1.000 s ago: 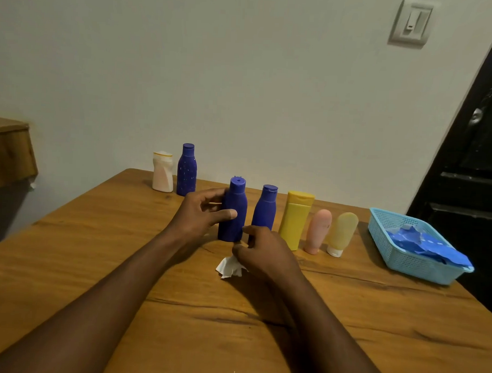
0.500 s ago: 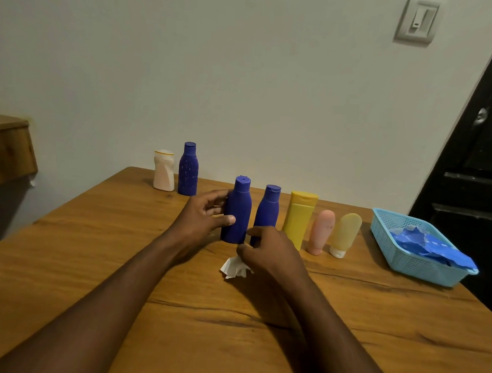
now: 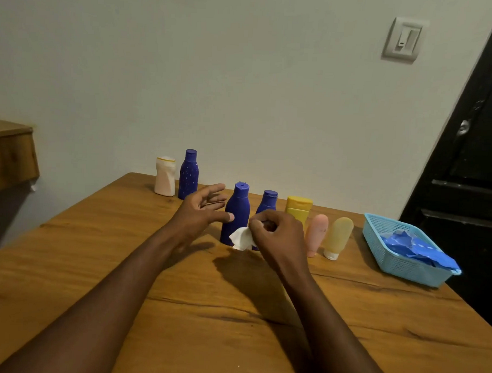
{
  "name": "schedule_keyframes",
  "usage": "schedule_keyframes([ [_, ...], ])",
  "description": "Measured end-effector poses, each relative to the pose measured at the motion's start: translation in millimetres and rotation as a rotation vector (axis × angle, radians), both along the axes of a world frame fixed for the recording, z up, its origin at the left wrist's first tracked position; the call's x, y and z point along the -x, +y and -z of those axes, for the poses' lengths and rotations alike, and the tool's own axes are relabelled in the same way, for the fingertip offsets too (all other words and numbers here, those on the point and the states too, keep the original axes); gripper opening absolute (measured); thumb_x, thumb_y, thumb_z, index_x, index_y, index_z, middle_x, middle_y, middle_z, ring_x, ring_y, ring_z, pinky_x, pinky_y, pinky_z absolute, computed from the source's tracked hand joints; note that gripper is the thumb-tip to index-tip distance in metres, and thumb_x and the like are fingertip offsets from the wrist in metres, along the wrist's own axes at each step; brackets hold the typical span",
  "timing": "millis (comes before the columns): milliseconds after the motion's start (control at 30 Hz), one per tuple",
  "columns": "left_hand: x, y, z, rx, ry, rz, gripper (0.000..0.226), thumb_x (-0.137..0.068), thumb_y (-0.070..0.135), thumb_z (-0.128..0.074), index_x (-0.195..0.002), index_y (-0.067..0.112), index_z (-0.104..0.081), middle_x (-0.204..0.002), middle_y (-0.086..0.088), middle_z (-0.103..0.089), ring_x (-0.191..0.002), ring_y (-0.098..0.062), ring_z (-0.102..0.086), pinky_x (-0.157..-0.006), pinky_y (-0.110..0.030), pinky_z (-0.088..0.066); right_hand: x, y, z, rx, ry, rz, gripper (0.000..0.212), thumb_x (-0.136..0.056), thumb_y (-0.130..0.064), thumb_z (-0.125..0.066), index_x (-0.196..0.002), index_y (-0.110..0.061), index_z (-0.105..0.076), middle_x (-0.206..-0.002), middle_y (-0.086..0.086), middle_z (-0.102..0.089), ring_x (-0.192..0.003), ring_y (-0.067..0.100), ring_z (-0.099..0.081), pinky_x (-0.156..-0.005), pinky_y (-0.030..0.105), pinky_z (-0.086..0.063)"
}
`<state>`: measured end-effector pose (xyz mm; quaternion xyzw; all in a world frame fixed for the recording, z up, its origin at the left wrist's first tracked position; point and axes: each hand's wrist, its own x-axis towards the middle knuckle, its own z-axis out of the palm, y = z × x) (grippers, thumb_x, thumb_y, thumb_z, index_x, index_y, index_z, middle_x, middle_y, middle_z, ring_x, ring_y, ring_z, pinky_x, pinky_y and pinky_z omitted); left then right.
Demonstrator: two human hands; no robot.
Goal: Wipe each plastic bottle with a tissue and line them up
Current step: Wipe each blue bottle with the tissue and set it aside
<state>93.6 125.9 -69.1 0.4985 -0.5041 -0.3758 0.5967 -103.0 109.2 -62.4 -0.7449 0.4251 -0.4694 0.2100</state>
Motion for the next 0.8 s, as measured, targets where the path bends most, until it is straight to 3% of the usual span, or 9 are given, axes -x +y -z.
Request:
schedule_keyframes([
  [100, -5.8, 5.7, -8.6, 0.039, 0.053, -0.123, 0.057, -0.086, 0.007, -0.079, -0.138, 0.025, -0.062, -0.132, 0.004, -0.067, -0.122, -0.013, -0.064, -0.097, -0.030, -0.055, -4.2, 12.5, -15.3, 0.126, -0.084, 0.014, 0.012, -0.088, -0.024, -0.063, -0.081, -0.020, -0.072, -0.074, -0.009, -0.066, -0.070, 0.008, -0.059, -0.061, 0.023, -0.046],
  [300, -32.1, 7.3, -52.4, 0.134, -0.056, -0.359, 0.032, -0.090, 0.003, -0.075, -0.120, 0.015, -0.071, -0.106, 0.008, -0.069, -0.104, -0.006, -0.066, -0.088, -0.023, -0.055, -41.5, 9.8, -78.1, 0.289, 0.061, -0.092, 0.021, -0.087, -0.026, -0.061, -0.102, -0.021, -0.074, -0.091, -0.009, -0.066, -0.083, 0.006, -0.061, -0.073, 0.026, -0.053],
  [400, -53.8, 0.0, -71.1, 0.147, -0.267, -0.437, 0.029, -0.090, 0.008, -0.074, -0.116, 0.021, -0.070, -0.106, 0.010, -0.068, -0.099, -0.005, -0.065, -0.091, -0.029, -0.054, -68.9, -11.1, -104.3, 0.307, 0.180, -0.107, 0.021, -0.089, -0.022, -0.063, -0.107, -0.022, -0.074, -0.097, -0.006, -0.063, -0.087, 0.008, -0.060, -0.076, 0.027, -0.052],
  [533, -91.1, -25.0, -94.2, 0.131, -0.620, -0.498, 0.039, -0.094, 0.010, -0.072, -0.132, 0.013, -0.064, -0.124, -0.002, -0.069, -0.108, -0.012, -0.061, -0.088, -0.024, -0.048, -106.5, -43.4, -131.9, 0.312, 0.416, -0.064, 0.020, -0.091, -0.021, -0.067, -0.109, -0.025, -0.075, -0.112, -0.005, -0.063, -0.095, 0.014, -0.062, -0.072, 0.028, -0.050],
  [633, -117.5, -50.5, -107.9, 0.071, -0.801, -0.497, 0.049, -0.096, 0.023, -0.073, -0.142, 0.017, -0.058, -0.138, -0.003, -0.064, -0.124, -0.020, -0.059, -0.101, -0.035, -0.048, -128.4, -66.5, -147.0, 0.312, 0.621, -0.075, 0.023, -0.090, -0.014, -0.066, -0.111, -0.022, -0.074, -0.114, -0.003, -0.069, -0.097, 0.017, -0.064, -0.071, 0.029, -0.051],
  [700, -131.6, -66.7, -110.0, -0.001, -0.949, -0.495, 0.054, -0.097, 0.036, -0.070, -0.147, 0.023, -0.053, -0.142, 0.001, -0.062, -0.132, -0.022, -0.054, -0.106, -0.043, -0.038, -142.7, -85.3, -151.7, 0.302, 0.701, -0.087, 0.024, -0.088, -0.011, -0.068, -0.108, -0.021, -0.075, -0.111, -0.001, -0.071, -0.096, 0.019, -0.066, -0.077, 0.033, -0.056],
  [800, -144.5, -84.6, -105.0, -0.095, -1.117, -0.427, 0.061, -0.098, 0.048, -0.064, -0.154, 0.031, -0.045, -0.149, 0.006, -0.057, -0.141, -0.022, -0.043, -0.100, -0.043, -0.026, -161.8, -108.8, -151.4, 0.295, 0.726, -0.078, 0.025, -0.084, -0.006, -0.069, -0.105, -0.019, -0.075, -0.108, 0.001, -0.071, -0.092, 0.020, -0.065, -0.078, 0.035, -0.057],
])
